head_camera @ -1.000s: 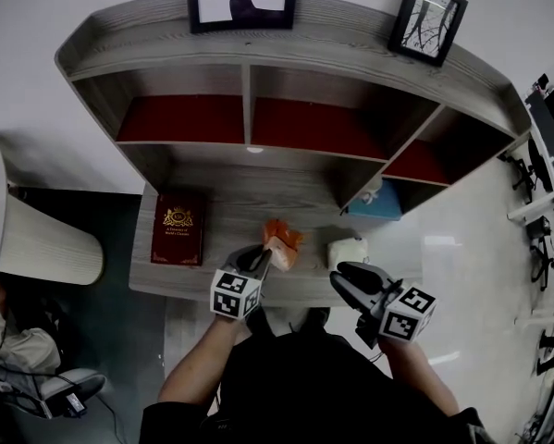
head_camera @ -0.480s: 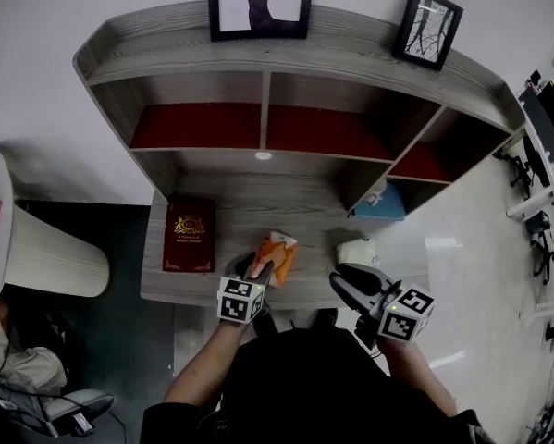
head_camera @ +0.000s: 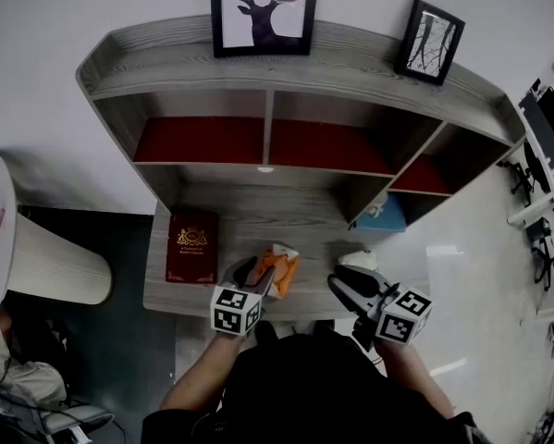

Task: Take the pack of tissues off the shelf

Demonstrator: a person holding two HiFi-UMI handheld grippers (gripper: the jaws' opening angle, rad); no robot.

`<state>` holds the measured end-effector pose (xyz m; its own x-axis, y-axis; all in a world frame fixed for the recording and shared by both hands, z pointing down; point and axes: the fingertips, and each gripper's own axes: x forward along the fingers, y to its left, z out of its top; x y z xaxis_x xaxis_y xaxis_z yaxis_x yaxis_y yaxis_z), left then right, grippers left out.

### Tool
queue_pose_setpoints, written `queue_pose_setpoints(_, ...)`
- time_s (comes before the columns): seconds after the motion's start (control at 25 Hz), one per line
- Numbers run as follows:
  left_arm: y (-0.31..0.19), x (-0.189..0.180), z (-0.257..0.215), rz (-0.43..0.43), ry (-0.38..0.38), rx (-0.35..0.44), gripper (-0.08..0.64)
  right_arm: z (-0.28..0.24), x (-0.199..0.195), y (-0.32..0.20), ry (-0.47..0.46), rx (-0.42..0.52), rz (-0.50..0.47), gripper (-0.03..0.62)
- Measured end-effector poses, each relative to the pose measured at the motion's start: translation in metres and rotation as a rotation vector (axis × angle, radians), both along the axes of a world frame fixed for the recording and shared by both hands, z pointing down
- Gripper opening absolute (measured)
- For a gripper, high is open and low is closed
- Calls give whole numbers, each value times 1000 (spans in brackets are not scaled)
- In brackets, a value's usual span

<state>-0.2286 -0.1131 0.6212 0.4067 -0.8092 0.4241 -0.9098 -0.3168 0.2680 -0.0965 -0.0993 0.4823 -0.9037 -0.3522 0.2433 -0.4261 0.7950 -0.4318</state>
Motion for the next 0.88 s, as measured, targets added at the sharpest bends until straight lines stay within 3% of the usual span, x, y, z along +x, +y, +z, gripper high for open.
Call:
queue_pose_setpoints(0.36, -5, 4, -65, -44, -1, 29, 167, -20, 6, -24, -47, 39, -78, 107)
queue_pose_setpoints(0.64, -9, 35, -117, -30, 17, 87, 153, -39, 26, -42, -60, 92, -122, 107)
queue_pose_setpoints(0.88, -11, 57, -165, -33, 16, 119, 118, -63, 38, -34, -107, 116, -222, 106)
